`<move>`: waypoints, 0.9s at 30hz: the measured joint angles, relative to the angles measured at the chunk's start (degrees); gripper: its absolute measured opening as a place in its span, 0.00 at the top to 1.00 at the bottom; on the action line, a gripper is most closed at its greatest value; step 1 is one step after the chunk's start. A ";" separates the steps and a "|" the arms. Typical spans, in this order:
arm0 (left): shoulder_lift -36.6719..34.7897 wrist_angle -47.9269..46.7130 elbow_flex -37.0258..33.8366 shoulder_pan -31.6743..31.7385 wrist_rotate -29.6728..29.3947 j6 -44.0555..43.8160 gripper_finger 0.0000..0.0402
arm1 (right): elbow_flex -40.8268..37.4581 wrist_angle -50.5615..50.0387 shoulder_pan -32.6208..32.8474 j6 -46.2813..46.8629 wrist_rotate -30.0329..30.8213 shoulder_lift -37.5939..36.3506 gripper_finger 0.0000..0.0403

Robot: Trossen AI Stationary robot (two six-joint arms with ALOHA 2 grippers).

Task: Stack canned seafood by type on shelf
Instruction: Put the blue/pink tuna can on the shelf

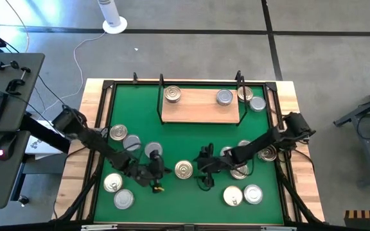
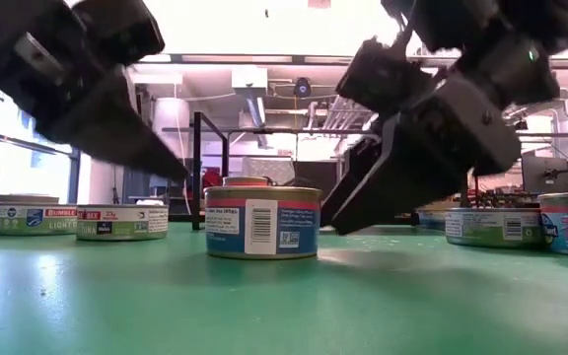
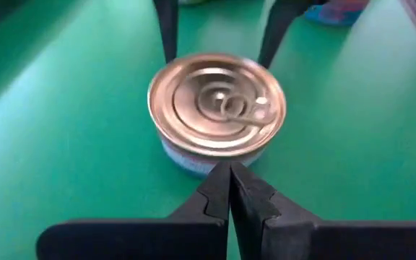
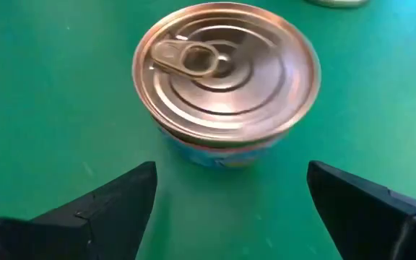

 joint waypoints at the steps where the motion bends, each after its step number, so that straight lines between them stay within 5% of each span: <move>1: 0.96 0.12 -0.03 0.15 -0.62 -0.31 1.00 | -0.09 2.47 0.02 -0.09 0.07 1.17 0.13; 8: 5.73 7.67 -0.03 2.43 -1.51 -0.66 1.00 | -0.16 12.41 -0.61 0.17 -4.22 6.13 0.13; 27: 5.98 10.69 -0.07 3.45 -2.10 -0.22 1.00 | 2.05 11.24 -0.84 1.19 -2.76 6.24 0.02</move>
